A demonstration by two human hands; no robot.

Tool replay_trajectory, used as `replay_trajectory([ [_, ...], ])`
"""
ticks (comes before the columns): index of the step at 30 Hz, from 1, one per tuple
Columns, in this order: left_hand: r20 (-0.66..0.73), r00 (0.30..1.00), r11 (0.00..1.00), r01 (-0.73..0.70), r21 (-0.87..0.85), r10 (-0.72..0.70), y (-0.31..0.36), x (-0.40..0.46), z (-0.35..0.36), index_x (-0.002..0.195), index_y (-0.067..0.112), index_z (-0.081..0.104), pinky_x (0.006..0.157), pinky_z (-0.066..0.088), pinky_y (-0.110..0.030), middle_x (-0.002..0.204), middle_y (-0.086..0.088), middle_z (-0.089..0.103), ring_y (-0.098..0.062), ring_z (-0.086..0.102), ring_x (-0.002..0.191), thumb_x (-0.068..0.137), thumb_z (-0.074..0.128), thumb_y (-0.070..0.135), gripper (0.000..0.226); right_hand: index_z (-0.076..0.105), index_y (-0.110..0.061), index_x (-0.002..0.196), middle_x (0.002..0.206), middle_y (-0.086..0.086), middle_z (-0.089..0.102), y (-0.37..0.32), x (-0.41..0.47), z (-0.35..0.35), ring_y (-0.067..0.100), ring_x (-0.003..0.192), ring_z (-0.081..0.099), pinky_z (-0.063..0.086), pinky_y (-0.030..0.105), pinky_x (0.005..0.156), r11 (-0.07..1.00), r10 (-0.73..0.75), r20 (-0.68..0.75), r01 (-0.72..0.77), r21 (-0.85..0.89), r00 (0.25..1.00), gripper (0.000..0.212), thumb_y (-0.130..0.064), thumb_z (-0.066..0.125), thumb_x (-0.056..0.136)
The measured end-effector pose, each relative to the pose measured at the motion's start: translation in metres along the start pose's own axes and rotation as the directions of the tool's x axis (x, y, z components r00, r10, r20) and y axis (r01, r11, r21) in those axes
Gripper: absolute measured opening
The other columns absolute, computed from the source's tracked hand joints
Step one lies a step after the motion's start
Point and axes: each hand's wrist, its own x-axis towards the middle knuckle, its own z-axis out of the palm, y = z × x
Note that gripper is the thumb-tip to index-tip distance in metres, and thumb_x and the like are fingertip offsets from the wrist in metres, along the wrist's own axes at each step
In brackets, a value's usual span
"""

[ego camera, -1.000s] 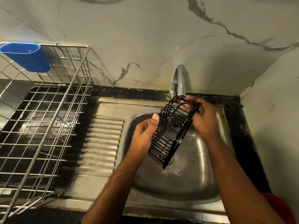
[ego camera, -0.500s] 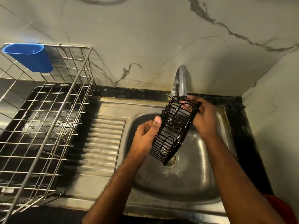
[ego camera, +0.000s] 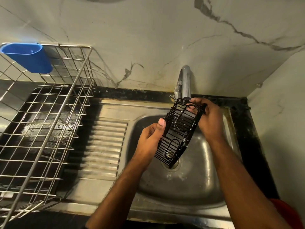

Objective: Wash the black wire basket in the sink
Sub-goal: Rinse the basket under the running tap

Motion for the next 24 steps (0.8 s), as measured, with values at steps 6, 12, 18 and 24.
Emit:
replay_trajectory([
  [6,0.011,1.0,1.0,-0.004,-0.016,0.004,0.003,-0.002,0.006,0.074,0.018,0.057,0.055,0.045,0.0,0.053,0.019,0.063,0.012,0.059,0.054,0.1,0.049,0.045,0.039,0.072,-0.011,0.109,0.109,-0.005,0.074,0.001,-0.003,-0.008,0.005,0.107,0.068,0.051,0.018,0.097,0.997,-0.037,-0.036,0.034,-0.065,0.999,0.028,0.0,0.074,0.084],
  [12,-0.014,1.0,1.0,-0.026,-0.015,0.026,0.001,0.002,0.007,0.059,0.034,0.067,0.069,0.055,-0.017,0.067,0.006,0.065,-0.01,0.062,0.07,0.086,0.053,0.068,0.046,0.073,-0.017,0.109,0.11,-0.008,0.074,0.006,-0.001,-0.012,0.003,0.107,0.067,0.053,0.033,0.101,0.99,-0.058,-0.055,0.05,-0.13,0.997,0.03,-0.002,0.076,0.084],
  [18,-0.084,0.996,0.999,-0.018,-0.029,0.016,-0.001,0.008,0.002,0.067,0.03,0.065,0.098,0.052,-0.056,0.078,-0.002,0.068,-0.025,0.064,0.085,0.064,0.06,0.093,0.064,0.073,-0.018,0.11,0.111,-0.009,0.074,0.011,-0.003,-0.011,0.004,0.108,0.068,0.054,0.036,0.1,0.984,-0.069,-0.05,0.059,-0.169,0.996,0.028,-0.005,0.076,0.085],
  [24,-0.086,0.994,0.997,-0.065,-0.043,0.062,-0.002,0.008,0.001,0.06,0.03,0.064,0.097,0.05,-0.06,0.072,0.002,0.064,-0.026,0.059,0.081,0.067,0.061,0.09,0.061,0.073,-0.022,0.11,0.111,-0.009,0.074,0.006,-0.003,-0.01,0.003,0.108,0.067,0.053,0.036,0.101,0.99,-0.045,-0.032,0.04,-0.135,0.998,0.028,-0.009,0.077,0.085],
])
